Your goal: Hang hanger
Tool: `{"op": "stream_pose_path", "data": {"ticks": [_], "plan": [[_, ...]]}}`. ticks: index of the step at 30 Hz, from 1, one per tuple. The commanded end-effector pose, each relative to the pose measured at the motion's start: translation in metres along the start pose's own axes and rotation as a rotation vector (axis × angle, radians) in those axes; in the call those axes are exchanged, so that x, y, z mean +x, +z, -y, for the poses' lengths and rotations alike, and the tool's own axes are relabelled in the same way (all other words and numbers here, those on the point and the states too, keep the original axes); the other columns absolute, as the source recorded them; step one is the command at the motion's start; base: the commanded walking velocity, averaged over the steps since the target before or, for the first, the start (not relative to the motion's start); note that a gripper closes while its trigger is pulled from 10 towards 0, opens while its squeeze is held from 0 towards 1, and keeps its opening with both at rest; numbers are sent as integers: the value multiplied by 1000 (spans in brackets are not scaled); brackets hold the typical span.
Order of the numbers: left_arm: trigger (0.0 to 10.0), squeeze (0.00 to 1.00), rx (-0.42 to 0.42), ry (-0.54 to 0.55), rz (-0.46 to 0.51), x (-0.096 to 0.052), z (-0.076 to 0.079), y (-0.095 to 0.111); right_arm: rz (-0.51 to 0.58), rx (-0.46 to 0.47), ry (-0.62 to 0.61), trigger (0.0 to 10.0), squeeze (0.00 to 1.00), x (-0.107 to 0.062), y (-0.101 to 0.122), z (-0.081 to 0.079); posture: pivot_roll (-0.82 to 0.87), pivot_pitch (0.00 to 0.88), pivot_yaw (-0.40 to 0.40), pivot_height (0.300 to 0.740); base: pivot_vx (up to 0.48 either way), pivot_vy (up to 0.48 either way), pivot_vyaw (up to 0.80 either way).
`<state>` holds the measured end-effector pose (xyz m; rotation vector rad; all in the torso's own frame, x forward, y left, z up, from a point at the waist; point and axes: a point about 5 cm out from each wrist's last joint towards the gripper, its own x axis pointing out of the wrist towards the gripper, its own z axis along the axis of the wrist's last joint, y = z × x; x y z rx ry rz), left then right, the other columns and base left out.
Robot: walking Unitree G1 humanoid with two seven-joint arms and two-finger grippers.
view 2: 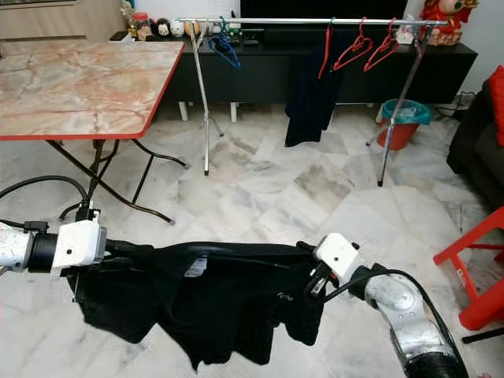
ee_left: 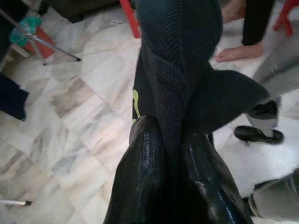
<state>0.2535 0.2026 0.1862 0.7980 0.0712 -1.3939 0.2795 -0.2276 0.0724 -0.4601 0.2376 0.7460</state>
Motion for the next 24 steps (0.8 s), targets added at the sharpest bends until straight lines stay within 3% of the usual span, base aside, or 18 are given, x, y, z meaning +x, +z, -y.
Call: {"op": "stream_pose_path", "data": {"ticks": [1, 3, 5, 9, 10, 11, 12, 14, 15, 16, 17, 24], "plan": [[10000, 0, 93, -13, -22, -16, -7, 10, -148, 64, -80, 0, 0, -28, -29, 16, 86, 0, -4, 740, 0, 0, 0], [10000, 0, 131, -63, -156, -16, -6, -1, -161, 54, -80, 0, 0, -31, -30, 19, 86, 0, -3, 740, 0, 0, 0], [10000, 0, 177, -78, -208, -15, -6, -6, -169, 47, -92, 0, 0, -32, -30, 23, 82, 0, -1, 740, 0, 0, 0], [10000, 0, 167, -24, -151, -4, -9, -3, -133, 51, -120, 0, 0, -27, -25, 25, 77, 0, 1, 740, 0, 0, 0], [10000, 0, 164, -14, -135, -2, -9, -2, -116, 58, -129, 1412, 0, -24, -23, 25, 78, 0, 1, 740, 0, 0, 0], [10000, 0, 157, 0, -114, 0, -9, -2, -96, 68, -144, 7843, 0, -21, -21, 24, 78, 0, 0, 740, 0, 0, 0], [10000, 0, 152, 13, -99, 2, -10, -1, -81, 81, -151, 10000, 0, -18, -19, 23, 79, 0, 1, 740, 0, 0, 0], [10000, 0, 142, 26, -84, 4, -9, -1, -57, 102, -150, 10000, 0, -14, -17, 20, 79, 0, 1, 740, 0, 0, 0], [10000, 0, 139, 35, -75, 5, -9, -2, -33, 124, -154, 10000, 929, -11, -15, 19, 81, 0, 1, 740, 0, 0, 0], [10000, 0, 139, 35, -75, 5, -9, -2, -33, 124, -154, 10000, 929, -11, -15, 19, 81, 0, 1, 740, 0, 0, 0], [10000, 0, 139, 34, -75, 6, -8, -2, -20, 140, -150, 10000, 1000, -9, -14, 17, 83, 0, 2, 740, 0, 0, 0], [10000, 0, 132, 23, -70, 9, -6, -4, 20, 149, -147, 10000, 1000, -5, -9, 16, 80, 0, 2, 740, 0, 0, 0]]}}
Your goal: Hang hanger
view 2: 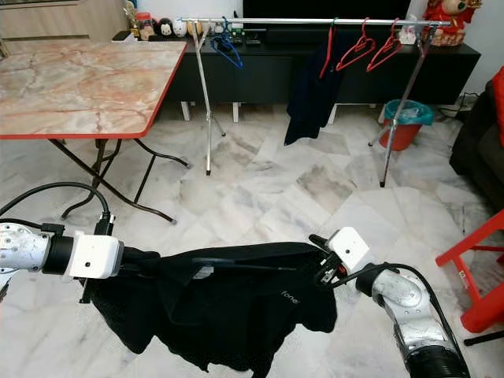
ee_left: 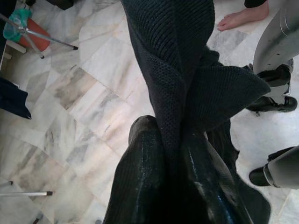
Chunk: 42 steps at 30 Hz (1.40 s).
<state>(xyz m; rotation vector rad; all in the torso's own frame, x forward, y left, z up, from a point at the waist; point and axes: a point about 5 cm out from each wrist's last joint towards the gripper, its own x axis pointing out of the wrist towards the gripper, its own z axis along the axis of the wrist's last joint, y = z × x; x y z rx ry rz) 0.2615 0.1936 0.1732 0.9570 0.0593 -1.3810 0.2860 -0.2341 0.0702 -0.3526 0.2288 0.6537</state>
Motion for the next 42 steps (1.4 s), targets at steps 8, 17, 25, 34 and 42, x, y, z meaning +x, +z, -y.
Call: {"op": "stream_pose_path", "data": {"ticks": [8, 17, 25, 34, 42], "plan": [[10000, 0, 30, 21, -6, 2, -2, 1, 66, 62, -63, 10000, 1000, -1, 13, 12, 72, 0, 5, 740, 0, 0, 0], [10000, 0, 15, 30, 7, 7, 0, 1, 29, 105, 153, 10000, 1000, -1, 10, -13, 70, 0, 3, 740, 0, 0, 0], [10000, 0, 15, 53, 8, 11, -2, 0, -98, 75, 336, 10000, 0, -12, -6, -39, 64, 0, 4, 740, 0, 0, 0], [10000, 0, -11, 78, 1, 15, -2, -2, 41, 158, 159, 10000, 1000, -6, 14, -26, 62, 0, 8, 740, 0, 0, 0], [10000, 0, -23, 83, 1, 21, -1, -2, 63, 203, 288, 10000, 1000, -8, 22, -40, 61, 0, 9, 740, 0, 0, 0]]}}
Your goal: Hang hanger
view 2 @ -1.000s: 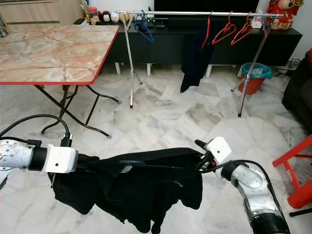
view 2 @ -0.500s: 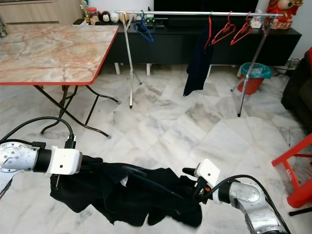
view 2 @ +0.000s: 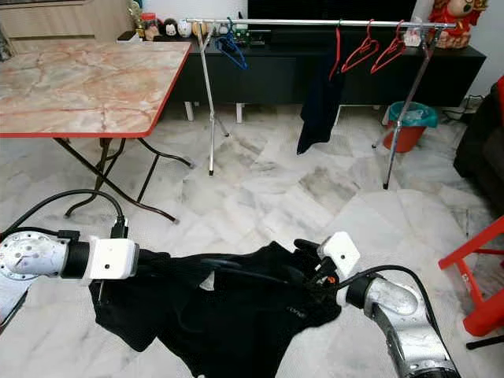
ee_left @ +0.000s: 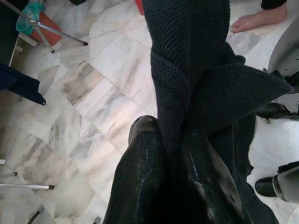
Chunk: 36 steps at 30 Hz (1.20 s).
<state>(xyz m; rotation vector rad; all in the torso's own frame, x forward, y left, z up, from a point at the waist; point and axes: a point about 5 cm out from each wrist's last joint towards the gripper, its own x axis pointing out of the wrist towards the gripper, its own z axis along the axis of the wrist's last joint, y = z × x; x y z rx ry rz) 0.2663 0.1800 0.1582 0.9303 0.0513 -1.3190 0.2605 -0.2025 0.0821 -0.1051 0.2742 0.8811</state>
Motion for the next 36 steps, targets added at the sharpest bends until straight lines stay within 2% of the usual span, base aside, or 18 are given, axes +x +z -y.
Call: {"op": "stream_pose_path", "data": {"ticks": [1, 8, 11, 13, 17, 21, 22, 27, 30, 31, 32, 33, 36], "plan": [[10000, 0, 3, 24, 4, 0, -3, 2, -19, 0, 45, 10000, 1000, -1, 0, -5, 59, 0, 9, 740, 0, 0, 0], [10000, 0, -12, 64, -15, 2, -6, -2, -81, -39, -34, 10000, 1000, -5, -5, 2, 57, 0, 9, 740, 0, 0, 0], [10000, 0, -25, 100, -21, 5, -8, -4, 28, 35, -25, 10000, 1000, -4, 5, -4, 53, 0, 10, 740, 0, 0, 0], [10000, 0, -27, 103, -21, 5, -8, -4, 45, 43, -16, 10000, 1000, -4, 7, -5, 53, 0, 10, 740, 0, 0, 0], [10000, 0, -121, 145, -65, 10, -10, -14, 127, 112, 70, 10000, 1000, -6, 16, -21, 48, 0, 14, 740, 0, 0, 0], [10000, 0, -179, 179, -64, 16, -9, -18, 133, 109, 59, 10000, 992, -6, 17, -22, 40, 0, 15, 740, 0, 0, 0], [10000, 0, -192, 204, -76, 19, -10, -20, 144, 88, 16, 10000, 0, -5, 19, -20, 43, 0, 14, 740, 0, 0, 0], [10000, 0, -203, 208, -78, 26, -7, -19, 208, 114, -49, 10000, 0, -1, 28, -15, 41, 0, 15, 740, 0, 0, 0], [10000, 0, -202, 191, -82, 28, -3, -19, 173, 112, -56, 10000, 0, 1, 25, -13, 41, 0, 18, 740, 0, 0, 0], [10000, 0, -203, 189, -87, 29, -2, -20, 144, 100, -59, 10000, 561, 1, 21, -12, 41, 0, 18, 740, 0, 0, 0], [10000, 0, -203, 187, -90, 29, -2, -20, 125, 90, -62, 10000, 561, 2, 19, -12, 41, 0, 18, 740, 0, 0, 0], [10000, 0, -200, 186, -101, 29, -2, -21, 65, 56, -72, 10000, 1000, 2, 13, -10, 43, 0, 18, 740, 0, 0, 0], [10000, 0, -198, 179, -109, 29, -1, -22, -62, -28, -150, 10000, 1000, -1, 0, 0, 41, 0, 18, 740, 0, 0, 0]]}}
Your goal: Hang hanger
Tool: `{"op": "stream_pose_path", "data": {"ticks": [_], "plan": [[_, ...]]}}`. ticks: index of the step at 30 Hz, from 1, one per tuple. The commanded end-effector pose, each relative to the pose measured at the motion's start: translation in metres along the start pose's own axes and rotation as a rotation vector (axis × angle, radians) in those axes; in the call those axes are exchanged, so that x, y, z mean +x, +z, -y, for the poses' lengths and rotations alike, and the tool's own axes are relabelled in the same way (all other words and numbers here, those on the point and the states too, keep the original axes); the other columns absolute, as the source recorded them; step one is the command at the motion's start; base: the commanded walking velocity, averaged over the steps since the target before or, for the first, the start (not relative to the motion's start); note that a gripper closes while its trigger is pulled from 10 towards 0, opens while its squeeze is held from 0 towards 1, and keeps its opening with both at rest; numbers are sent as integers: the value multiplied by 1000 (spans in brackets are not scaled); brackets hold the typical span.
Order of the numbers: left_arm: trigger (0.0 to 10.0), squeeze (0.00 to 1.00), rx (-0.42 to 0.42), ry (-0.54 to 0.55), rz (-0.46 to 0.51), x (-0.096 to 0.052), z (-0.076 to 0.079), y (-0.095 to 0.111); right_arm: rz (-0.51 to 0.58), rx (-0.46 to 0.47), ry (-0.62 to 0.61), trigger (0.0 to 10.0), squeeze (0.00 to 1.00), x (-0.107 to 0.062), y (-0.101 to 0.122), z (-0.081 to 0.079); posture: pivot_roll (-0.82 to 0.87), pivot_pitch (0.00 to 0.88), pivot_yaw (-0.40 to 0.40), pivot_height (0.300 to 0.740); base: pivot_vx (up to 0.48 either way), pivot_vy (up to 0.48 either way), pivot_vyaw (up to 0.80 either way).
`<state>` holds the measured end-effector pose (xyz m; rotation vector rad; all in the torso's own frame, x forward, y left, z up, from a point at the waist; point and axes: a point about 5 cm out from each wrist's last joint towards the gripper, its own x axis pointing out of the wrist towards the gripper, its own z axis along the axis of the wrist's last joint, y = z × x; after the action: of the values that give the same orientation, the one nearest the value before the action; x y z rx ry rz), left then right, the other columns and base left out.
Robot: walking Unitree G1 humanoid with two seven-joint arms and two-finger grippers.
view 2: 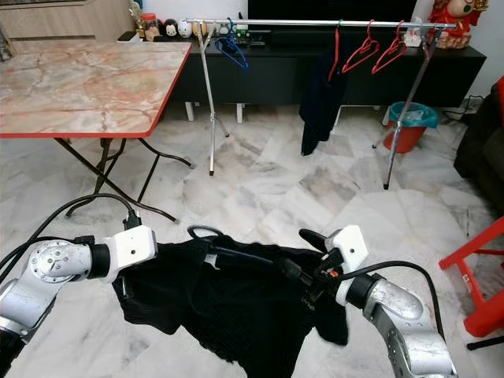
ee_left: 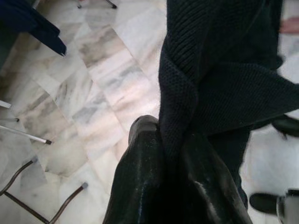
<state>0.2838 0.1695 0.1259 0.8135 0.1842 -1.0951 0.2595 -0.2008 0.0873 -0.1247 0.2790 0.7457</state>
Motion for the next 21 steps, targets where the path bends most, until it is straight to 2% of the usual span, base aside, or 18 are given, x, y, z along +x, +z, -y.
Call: {"op": "stream_pose_path", "data": {"ticks": [1, 2, 3, 4, 5, 6, 9, 10, 12, 14, 18, 21], "plan": [[10000, 0, 2, 15, -5, -1, -2, 0, -75, -60, -72, 10000, 1000, -1, -8, 9, 41, 0, 18, 740, 0, 0, 0], [10000, 0, 2, 12, -9, -1, -1, 0, -96, -80, -116, 10000, 337, -2, -9, 14, 41, 0, 18, 740, 0, 0, 0], [10000, 0, 2, 10, -11, -1, -1, -1, -100, -88, -143, 10000, 0, -2, -10, 18, 39, 0, 19, 740, 0, 0, 0], [10000, 0, -4, 7, -13, 0, 1, -1, -89, -90, -195, 10000, 0, -3, -7, 24, 40, 0, 19, 740, 0, 0, 0], [10000, 0, -4, 7, -13, 0, 1, -1, -89, -90, -195, 10000, 0, -3, -7, 24, 40, 0, 19, 740, 0, 0, 0], [10000, 0, -8, 1, -13, 0, 2, -2, -44, -68, -194, 10000, 0, -1, -2, 23, 39, 0, 20, 740, 0, 0, 0], [10000, 0, -11, -8, -14, 1, 4, -2, 8, -24, -136, 10000, 0, 1, 3, 17, 40, 0, 22, 740, 0, 0, 0], [10000, 0, -10, -9, -15, 1, 4, -2, 25, -30, -84, 10000, 0, 2, 5, 11, 38, 0, 23, 740, 0, 0, 0], [10000, 0, -8, -8, -15, 1, 4, -2, 21, -60, -60, 10000, 0, 3, 5, 8, 37, 0, 24, 740, 0, 0, 0], [10000, 0, -9, 0, -14, 1, 4, -2, 5, -64, -76, 10000, 0, 3, 2, 10, 37, 0, 24, 740, 0, 0, 0], [10000, 0, -11, 87, 0, 4, -6, 1, -39, -58, -187, 10000, 0, 6, -10, 14, 37, 0, 23, 740, 0, 0, 0], [10000, 0, -68, 124, 37, 4, -11, 6, -1, -19, -275, 10000, 0, 9, -15, 10, 39, 0, 24, 740, 0, 0, 0]]}}
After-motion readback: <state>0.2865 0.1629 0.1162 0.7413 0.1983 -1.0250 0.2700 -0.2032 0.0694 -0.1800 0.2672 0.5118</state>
